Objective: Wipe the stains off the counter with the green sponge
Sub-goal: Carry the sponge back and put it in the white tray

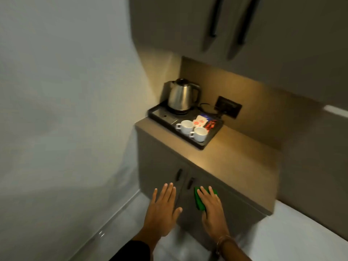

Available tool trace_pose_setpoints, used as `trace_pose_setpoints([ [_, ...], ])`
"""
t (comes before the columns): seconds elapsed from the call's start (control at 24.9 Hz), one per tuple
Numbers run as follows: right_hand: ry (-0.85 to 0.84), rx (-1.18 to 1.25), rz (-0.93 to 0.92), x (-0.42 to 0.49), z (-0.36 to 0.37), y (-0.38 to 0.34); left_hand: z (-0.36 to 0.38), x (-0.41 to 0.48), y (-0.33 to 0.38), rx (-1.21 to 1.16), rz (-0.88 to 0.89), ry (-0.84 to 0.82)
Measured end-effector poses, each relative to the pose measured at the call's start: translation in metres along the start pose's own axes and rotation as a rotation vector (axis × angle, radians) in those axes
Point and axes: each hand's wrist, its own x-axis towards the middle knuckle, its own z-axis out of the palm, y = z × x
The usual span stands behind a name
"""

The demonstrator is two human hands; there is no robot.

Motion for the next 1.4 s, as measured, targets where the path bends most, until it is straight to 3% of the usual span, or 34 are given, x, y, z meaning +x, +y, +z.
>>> trace_pose_setpoints([
  [0.16,-0.238,0.124,-0.222,-0.057,0.105,-0.133,0.013,-0.166,-0.102,0.027,-0.328,0.089],
  [0.36,-0.479,0.164,-0.511,-0.131,0.192,-0.299,0.007,-0.359,-0.196,0.026,-0.752,0.088],
  [0.52,-0.58,0.193,-0.728,-0.19,0.24,-0.42,-0.01,-0.479,-0.247,0.023,-0.926,0.141],
  [0.76,-0.658,0.224,-0.877,-0.284,0.307,-0.589,-0.019,-0.641,-0.33,0.088,-1.109,0.183],
  [0.92,-0.708,0.142,-0.956,-0.328,0.353,-0.652,-0.01,-0.71,-0.369,0.084,-1.217,0.084],
  [1.04,-0.77,0.029,-0.954,-0.344,0.392,-0.675,0.003,-0.74,-0.4,0.038,-1.204,0.078],
  [1.4,-0.817,-0.286,-0.988,-0.352,0.452,-0.676,0.043,-0.765,-0.435,-0.093,-1.207,0.125],
])
